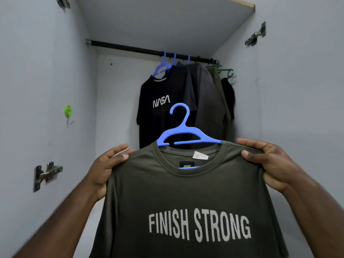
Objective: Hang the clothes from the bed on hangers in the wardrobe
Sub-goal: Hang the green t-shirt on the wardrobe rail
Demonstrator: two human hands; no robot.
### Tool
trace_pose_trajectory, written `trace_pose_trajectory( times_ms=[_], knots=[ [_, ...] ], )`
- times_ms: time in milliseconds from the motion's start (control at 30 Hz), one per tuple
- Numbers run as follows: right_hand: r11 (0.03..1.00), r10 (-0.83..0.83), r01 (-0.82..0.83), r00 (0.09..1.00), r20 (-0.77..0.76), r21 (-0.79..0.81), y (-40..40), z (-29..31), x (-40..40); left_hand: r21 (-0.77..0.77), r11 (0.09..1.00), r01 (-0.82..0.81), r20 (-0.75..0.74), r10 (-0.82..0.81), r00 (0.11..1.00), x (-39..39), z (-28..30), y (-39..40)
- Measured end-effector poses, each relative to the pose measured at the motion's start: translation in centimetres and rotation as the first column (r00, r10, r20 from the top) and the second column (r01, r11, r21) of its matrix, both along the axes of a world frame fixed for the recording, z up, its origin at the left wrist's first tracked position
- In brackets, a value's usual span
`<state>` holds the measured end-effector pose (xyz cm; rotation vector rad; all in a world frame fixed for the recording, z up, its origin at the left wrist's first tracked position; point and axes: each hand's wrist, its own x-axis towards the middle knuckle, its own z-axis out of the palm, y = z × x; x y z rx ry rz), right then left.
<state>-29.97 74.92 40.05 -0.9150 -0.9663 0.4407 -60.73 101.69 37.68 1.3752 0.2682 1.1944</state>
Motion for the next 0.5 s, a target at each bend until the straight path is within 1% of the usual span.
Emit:
trace_pose_trajectory(
  times_ms=[33,67,100,167,200,233,267,300,333,367,400,433,467,500],
  knots=[
    [1.000,-0.002,0.002,1.000,0.001,0.007,0.9,0.6,0.6,0.049,0.991,-0.124,-0.006,0.125,0.992,0.7,0.5,0.8],
    [1.000,-0.005,0.005,1.000,0.003,0.016,1.8,1.2,1.2,0.108,0.959,-0.261,-0.003,0.262,0.965,1.2,0.9,1.5],
    [1.000,-0.005,0.005,1.000,0.006,0.025,2.7,1.7,1.8,0.178,0.900,-0.398,0.005,0.403,0.915,1.7,1.2,1.9],
    [0.999,-0.004,0.003,1.000,0.010,0.046,4.6,2.7,2.6,0.317,0.721,-0.617,0.061,0.633,0.772,2.3,1.5,2.2],
    [0.998,-0.004,0.004,1.000,0.012,0.058,5.5,3.1,2.9,0.364,0.639,-0.677,0.123,0.688,0.716,2.7,1.7,2.0],
    [0.997,-0.006,0.005,1.000,0.015,0.071,6.5,3.6,3.2,0.395,0.595,-0.699,0.198,0.688,0.698,3.2,1.9,1.9],
    [0.997,-0.006,0.004,1.000,0.016,0.083,7.5,4.0,3.5,0.409,0.604,-0.684,0.277,0.632,0.724,4.0,2.2,1.7],
    [0.996,-0.004,0.003,1.000,0.014,0.095,8.5,4.5,3.7,0.389,0.674,-0.628,0.345,0.526,0.778,5.0,2.6,1.7],
    [0.994,-0.003,0.002,1.000,0.012,0.105,9.5,5.2,3.9,0.346,0.776,-0.527,0.385,0.395,0.834,6.0,3.1,1.7],
    [0.993,-0.007,0.005,1.000,0.012,0.115,10.5,5.8,3.9,0.282,0.878,-0.385,0.396,0.259,0.881,6.9,3.8,1.8],
    [0.992,-0.015,0.013,1.000,0.015,0.126,11.6,6.4,3.9,0.201,0.960,-0.194,0.386,0.105,0.916,7.5,4.5,2.1],
    [0.990,-0.026,0.023,0.999,0.021,0.140,12.7,7.0,3.8,0.113,0.994,-0.005,0.363,-0.036,0.931,8.0,5.1,2.6],
    [0.987,-0.038,0.034,0.999,0.028,0.156,13.8,7.6,3.7,0.043,0.991,0.128,0.333,-0.135,0.933,8.3,5.5,3.3],
    [0.984,-0.051,0.044,0.998,0.036,0.172,14.9,8.2,3.6,0.003,0.979,0.206,0.300,-0.197,0.933,8.7,5.7,4.3]
  ],
)
